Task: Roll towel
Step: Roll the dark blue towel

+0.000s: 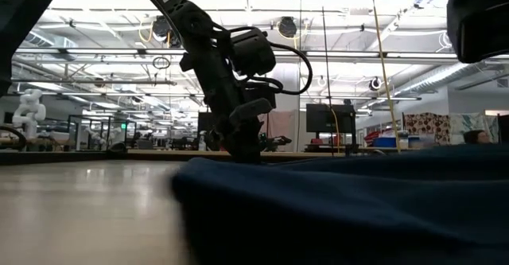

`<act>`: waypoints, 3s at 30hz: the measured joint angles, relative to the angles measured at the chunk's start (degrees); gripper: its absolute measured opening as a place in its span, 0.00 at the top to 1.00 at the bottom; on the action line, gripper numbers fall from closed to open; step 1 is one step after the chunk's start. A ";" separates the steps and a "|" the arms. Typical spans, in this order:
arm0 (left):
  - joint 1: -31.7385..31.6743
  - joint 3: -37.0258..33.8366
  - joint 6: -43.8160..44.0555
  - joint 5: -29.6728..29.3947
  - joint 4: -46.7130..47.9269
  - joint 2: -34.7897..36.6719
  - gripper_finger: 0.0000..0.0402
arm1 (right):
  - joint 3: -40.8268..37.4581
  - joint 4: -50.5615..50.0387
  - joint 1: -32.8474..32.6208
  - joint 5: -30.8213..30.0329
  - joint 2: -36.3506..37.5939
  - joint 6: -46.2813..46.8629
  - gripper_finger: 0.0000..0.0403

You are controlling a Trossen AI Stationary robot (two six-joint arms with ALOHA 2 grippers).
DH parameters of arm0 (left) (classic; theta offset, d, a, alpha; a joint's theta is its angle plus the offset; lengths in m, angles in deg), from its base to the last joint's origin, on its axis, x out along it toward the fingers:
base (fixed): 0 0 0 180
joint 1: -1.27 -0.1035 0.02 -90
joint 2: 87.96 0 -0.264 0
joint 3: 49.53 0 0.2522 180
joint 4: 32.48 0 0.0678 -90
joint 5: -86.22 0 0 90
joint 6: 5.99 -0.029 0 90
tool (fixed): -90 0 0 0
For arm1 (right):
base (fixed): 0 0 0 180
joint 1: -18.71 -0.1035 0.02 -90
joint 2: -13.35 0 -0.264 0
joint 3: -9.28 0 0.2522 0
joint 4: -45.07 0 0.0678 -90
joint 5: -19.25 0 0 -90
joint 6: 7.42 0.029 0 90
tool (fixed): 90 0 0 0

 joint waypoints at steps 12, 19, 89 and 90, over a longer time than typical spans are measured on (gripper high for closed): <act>-0.04 -0.09 -0.02 -0.31 0.39 -0.02 0.66 | 0.00 -11.76 -2.69 -1.07 9.38 8.96 0.86; -0.04 -0.17 -0.02 -0.85 -0.05 -0.02 0.66 | -4.59 -2.28 -6.04 -6.24 7.27 23.15 0.73; 32.46 -3.01 20.69 -11.43 -4.62 1.60 0.66 | -5.18 -2.02 3.86 3.80 2.91 17.33 1.00; 32.47 -3.04 20.48 -11.44 -4.59 1.57 0.66 | -5.18 -2.03 3.86 5.17 3.00 17.30 1.00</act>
